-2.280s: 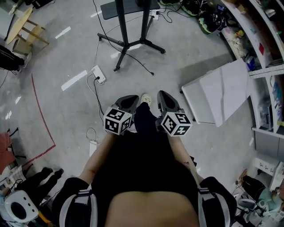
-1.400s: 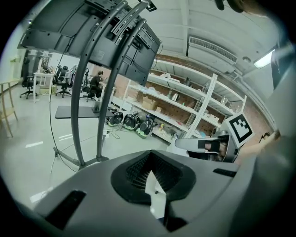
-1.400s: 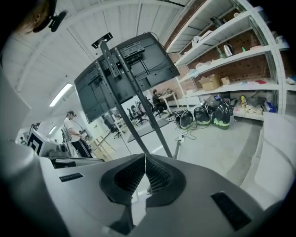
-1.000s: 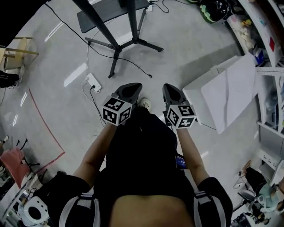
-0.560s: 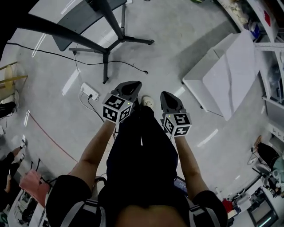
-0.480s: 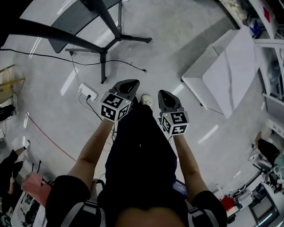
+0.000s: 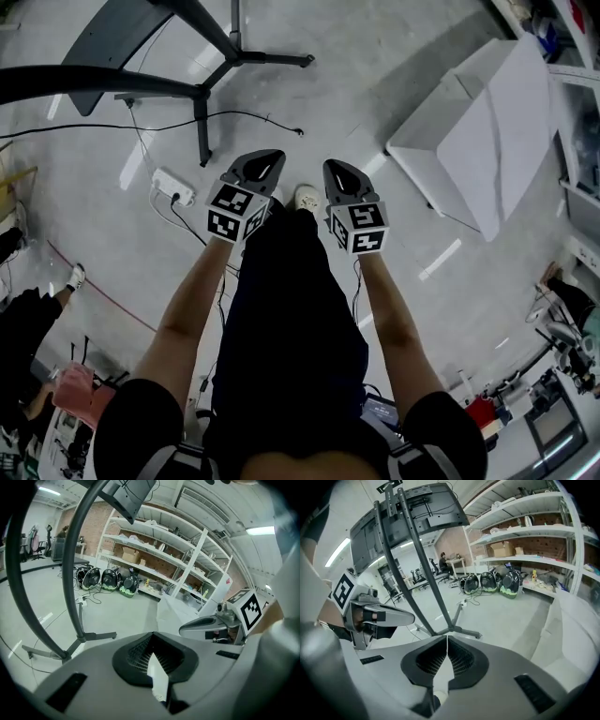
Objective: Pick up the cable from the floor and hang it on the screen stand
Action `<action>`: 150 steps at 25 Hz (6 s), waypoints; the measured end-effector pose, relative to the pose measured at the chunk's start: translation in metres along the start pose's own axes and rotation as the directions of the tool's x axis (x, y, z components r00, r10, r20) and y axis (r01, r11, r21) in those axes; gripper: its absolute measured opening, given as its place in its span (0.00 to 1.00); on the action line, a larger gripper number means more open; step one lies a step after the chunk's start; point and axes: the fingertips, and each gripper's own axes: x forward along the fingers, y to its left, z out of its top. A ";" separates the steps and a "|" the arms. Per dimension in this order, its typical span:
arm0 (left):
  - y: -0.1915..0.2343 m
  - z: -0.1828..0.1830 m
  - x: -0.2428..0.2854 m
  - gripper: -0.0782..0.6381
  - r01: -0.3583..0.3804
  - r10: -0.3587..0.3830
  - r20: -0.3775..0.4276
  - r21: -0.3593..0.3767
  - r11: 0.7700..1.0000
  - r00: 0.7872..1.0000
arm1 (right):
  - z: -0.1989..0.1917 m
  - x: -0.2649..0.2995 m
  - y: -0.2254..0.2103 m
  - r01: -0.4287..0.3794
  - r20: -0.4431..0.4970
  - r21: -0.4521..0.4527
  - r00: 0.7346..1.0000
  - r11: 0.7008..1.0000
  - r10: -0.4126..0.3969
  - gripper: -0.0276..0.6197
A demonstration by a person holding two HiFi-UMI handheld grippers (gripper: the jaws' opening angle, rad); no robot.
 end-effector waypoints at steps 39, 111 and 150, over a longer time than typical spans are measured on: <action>0.161 -0.262 0.215 0.12 -0.063 0.040 -0.108 -0.219 0.974 0.993 | -0.246 0.289 -0.101 -0.006 -0.264 0.109 0.964 0.994 0.035 0.09; 0.133 -0.274 0.190 0.12 -0.125 0.092 -0.144 -0.242 0.962 0.985 | -0.271 0.276 -0.095 0.133 -0.422 -0.043 0.896 0.990 -0.138 0.21; 0.009 -0.078 0.012 0.12 -0.135 0.133 -0.028 -0.247 0.959 0.991 | -0.053 0.041 -0.007 0.212 -0.193 -0.081 0.955 0.974 -0.224 0.21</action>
